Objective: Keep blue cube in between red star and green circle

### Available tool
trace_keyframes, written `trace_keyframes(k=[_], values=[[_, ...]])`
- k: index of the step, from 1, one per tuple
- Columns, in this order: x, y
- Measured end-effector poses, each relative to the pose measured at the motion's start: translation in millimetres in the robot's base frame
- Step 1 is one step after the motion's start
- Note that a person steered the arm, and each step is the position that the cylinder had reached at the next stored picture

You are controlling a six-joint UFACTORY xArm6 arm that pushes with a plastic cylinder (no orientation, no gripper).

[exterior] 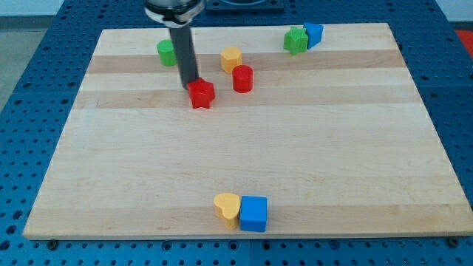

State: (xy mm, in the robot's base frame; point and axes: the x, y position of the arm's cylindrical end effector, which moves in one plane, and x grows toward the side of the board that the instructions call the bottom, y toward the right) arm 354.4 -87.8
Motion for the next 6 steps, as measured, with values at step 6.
trace_keyframes(k=[6], values=[[108.0,305.4]])
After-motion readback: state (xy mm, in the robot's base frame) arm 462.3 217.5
